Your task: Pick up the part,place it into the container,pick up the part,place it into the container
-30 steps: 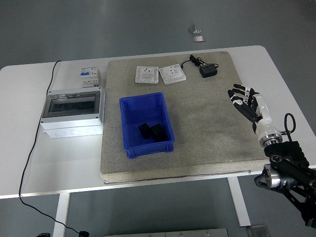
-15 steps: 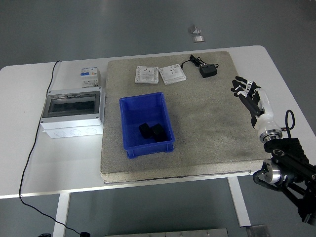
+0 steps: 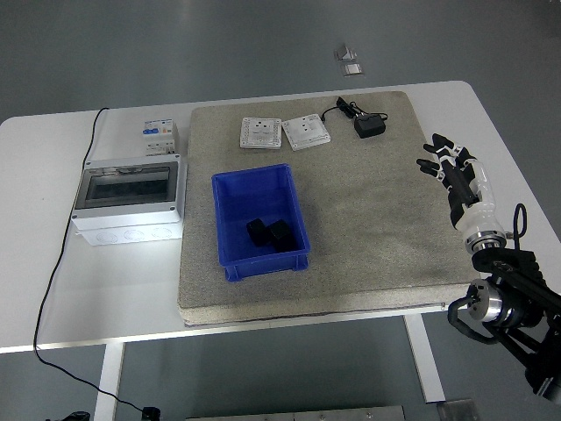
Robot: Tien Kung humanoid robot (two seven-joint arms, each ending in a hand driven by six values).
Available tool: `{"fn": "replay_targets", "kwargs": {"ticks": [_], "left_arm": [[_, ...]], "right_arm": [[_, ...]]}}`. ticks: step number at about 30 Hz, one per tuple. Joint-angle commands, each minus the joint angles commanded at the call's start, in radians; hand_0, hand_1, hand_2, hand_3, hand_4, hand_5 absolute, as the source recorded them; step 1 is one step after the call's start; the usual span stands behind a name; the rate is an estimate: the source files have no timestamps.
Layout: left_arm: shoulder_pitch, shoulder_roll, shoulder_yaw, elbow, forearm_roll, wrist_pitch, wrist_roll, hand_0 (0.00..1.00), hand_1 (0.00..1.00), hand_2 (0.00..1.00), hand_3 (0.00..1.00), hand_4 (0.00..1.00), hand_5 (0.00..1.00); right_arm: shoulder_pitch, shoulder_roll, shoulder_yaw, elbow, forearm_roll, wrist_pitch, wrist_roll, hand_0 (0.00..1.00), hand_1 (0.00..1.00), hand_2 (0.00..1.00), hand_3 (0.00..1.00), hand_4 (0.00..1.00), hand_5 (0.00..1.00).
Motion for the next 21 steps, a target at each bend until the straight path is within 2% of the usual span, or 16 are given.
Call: {"fn": "replay_targets", "kwargs": {"ticks": [5, 6, 11, 12, 17, 18, 21], "left_arm": [[-0.005, 0.002, 0.015, 0.003, -0.025, 0.003, -0.02, 0.546, 0.415, 0.38, 0.454, 0.063, 0.002], [-0.005, 0.003, 0.015, 0.003, -0.026, 0.002, -0.02, 0.546, 0.422, 0.368, 0.46, 0.081, 0.002], [-0.021, 0.003, 0.013, 0.003, -0.006, -0.024, -0.004, 0.546, 0.422, 0.368, 0.46, 0.081, 0.002], [-0.023, 0.003, 0.014, 0.003, -0.004, -0.025, -0.005, 0.622, 0.462, 0.383, 0.461, 0.248, 0.063], [-0.023, 0.002, 0.025, 0.004, -0.024, -0.016, -0.019, 0.622, 0.462, 0.383, 0.461, 0.248, 0.063], [-0.023, 0.003, 0.026, 0.004, -0.028, -0.014, -0.022, 0.632, 0.468, 0.381, 0.46, 0.3, 0.101], [-0.026, 0.003, 0.024, 0.004, -0.025, -0.014, -0.024, 0.632, 0.468, 0.381, 0.46, 0.3, 0.101]], "right_arm": [[-0.004, 0.006, -0.012, 0.001, 0.002, 0.014, -0.011, 0.706, 0.41, 0.324, 0.646, 0.796, 0.604], [-0.004, 0.006, -0.012, 0.001, 0.003, 0.015, -0.012, 0.648, 0.289, 0.345, 0.632, 0.802, 0.613], [-0.008, 0.0, -0.012, 0.005, -0.003, 0.025, -0.023, 0.648, 0.289, 0.345, 0.632, 0.802, 0.613], [-0.008, 0.0, -0.012, 0.005, -0.014, 0.02, -0.029, 0.466, 0.184, 0.333, 0.622, 0.799, 0.617], [-0.015, 0.001, -0.017, 0.016, -0.092, -0.003, -0.071, 0.466, 0.184, 0.333, 0.622, 0.799, 0.617], [-0.015, 0.001, -0.019, 0.018, -0.101, -0.004, -0.077, 0.386, 0.134, 0.311, 0.622, 0.8, 0.606], [-0.015, 0.001, -0.022, 0.019, -0.115, -0.001, -0.085, 0.386, 0.134, 0.311, 0.622, 0.8, 0.606]]}}
